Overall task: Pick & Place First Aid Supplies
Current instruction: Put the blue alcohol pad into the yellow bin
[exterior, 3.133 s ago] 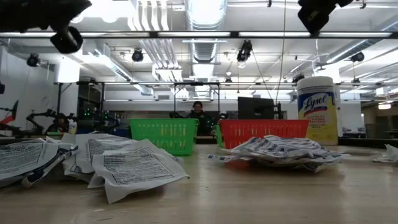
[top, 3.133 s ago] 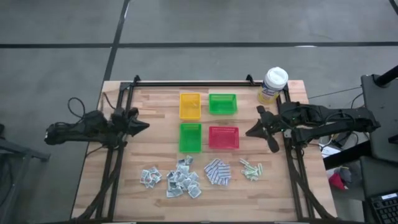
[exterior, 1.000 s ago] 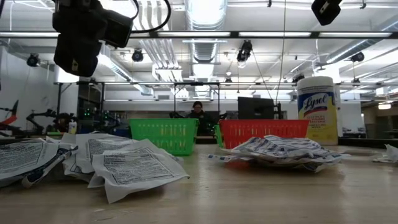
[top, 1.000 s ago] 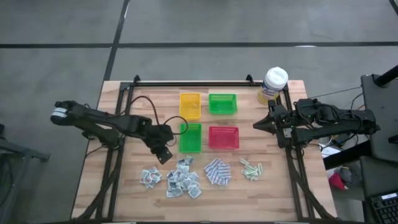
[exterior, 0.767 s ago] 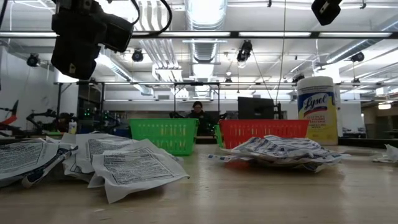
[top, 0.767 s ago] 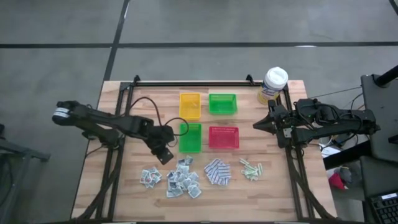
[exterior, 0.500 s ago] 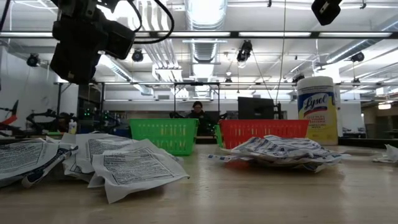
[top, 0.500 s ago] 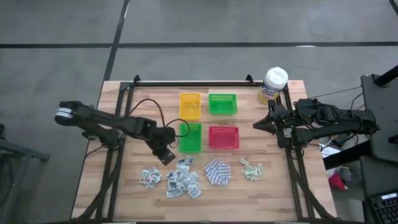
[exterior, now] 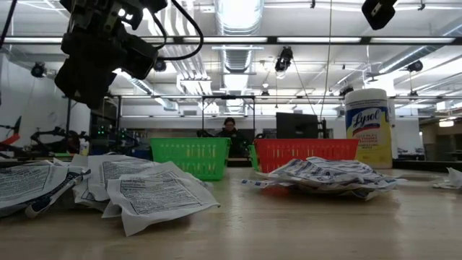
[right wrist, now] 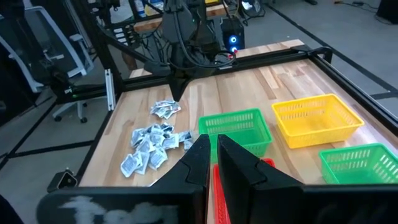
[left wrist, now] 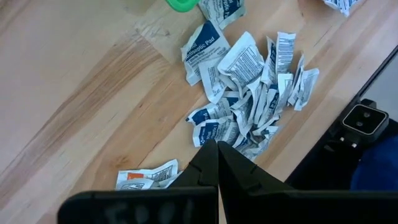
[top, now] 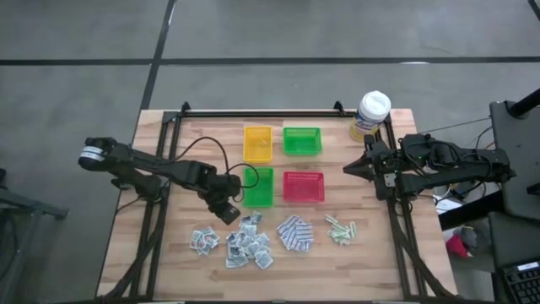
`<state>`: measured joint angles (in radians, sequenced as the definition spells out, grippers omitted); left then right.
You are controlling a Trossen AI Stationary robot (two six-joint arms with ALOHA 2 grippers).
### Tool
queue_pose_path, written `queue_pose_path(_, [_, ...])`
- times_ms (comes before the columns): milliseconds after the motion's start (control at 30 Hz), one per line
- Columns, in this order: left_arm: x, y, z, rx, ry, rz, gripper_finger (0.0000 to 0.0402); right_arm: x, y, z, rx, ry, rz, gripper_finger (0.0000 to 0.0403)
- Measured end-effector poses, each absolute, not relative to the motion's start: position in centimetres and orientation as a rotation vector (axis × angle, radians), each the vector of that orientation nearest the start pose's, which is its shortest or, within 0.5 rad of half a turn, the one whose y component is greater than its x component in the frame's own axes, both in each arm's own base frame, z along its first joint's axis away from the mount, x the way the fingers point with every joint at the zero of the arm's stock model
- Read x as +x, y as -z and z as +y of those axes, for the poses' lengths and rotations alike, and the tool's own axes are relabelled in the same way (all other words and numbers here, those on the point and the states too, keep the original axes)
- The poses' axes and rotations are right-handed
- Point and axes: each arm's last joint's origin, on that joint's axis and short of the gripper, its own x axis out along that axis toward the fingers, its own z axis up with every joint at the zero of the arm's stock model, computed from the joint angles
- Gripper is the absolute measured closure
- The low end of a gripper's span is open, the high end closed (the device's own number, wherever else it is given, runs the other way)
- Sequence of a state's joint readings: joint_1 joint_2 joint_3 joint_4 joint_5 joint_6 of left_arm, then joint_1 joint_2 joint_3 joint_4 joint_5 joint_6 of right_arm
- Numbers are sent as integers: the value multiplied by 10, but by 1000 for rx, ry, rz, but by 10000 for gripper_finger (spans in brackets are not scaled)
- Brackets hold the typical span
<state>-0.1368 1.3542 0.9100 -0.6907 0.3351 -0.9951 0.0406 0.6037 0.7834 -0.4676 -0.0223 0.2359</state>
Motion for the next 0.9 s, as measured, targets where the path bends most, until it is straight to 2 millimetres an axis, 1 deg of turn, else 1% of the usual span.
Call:
queue_pose_path(67, [247, -224, -44, -978, -184, 1259, 395, 126, -329, 6, 232, -28, 294, 374])
queue_pose_path(133, [247, -224, -44, -978, -185, 1258, 380, 126, -329, 6, 232, -28, 294, 374])
queue_pose_path(367, [241, -211, -42, -1046, -290, 1284, 290, 126, -329, 6, 228, -29, 294, 374])
queue_pose_path(500, [238, -206, -42, -1073, -329, 1298, 255, 126, -329, 6, 210, -32, 294, 374])
queue_pose_path(600, [239, -207, -42, -1094, -329, 1284, 247, 126, -329, 6, 211, -32, 294, 374])
queue_pose_path(900, [252, -213, -44, -1114, -235, 1159, 246, 126, -329, 6, 213, -32, 294, 374])
